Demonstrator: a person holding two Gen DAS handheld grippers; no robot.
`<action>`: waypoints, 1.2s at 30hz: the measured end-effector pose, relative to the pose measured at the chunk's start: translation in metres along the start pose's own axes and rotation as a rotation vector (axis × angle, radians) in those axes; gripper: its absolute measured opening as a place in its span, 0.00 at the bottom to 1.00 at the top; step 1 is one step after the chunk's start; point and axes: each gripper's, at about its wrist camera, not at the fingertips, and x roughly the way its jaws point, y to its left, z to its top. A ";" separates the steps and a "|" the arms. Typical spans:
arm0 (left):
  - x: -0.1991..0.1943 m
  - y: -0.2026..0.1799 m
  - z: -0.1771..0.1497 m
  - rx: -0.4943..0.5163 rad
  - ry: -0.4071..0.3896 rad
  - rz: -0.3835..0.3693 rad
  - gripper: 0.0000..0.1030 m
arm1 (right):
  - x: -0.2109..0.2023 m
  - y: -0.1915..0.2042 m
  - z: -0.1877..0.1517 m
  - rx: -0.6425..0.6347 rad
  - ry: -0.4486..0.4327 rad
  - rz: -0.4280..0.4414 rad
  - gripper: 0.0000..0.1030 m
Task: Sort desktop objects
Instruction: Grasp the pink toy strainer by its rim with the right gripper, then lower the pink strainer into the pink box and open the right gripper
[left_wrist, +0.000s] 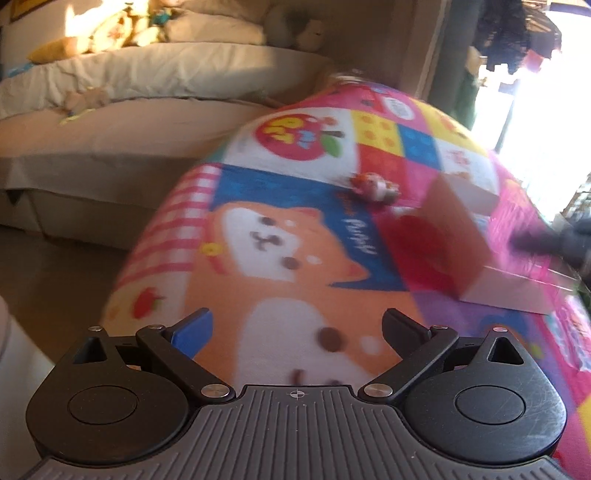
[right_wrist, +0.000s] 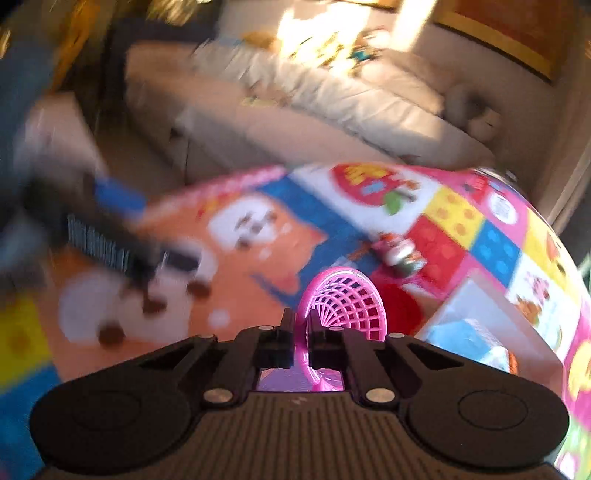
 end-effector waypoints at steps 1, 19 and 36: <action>0.000 -0.005 -0.001 0.006 0.006 -0.026 0.98 | -0.014 -0.018 0.005 0.066 -0.021 -0.001 0.06; 0.037 -0.092 -0.009 0.178 0.126 -0.183 0.98 | 0.055 -0.215 -0.024 0.769 -0.192 -0.085 0.06; 0.055 -0.106 -0.008 0.229 0.161 -0.116 0.98 | 0.033 -0.215 -0.080 0.730 -0.015 -0.210 0.24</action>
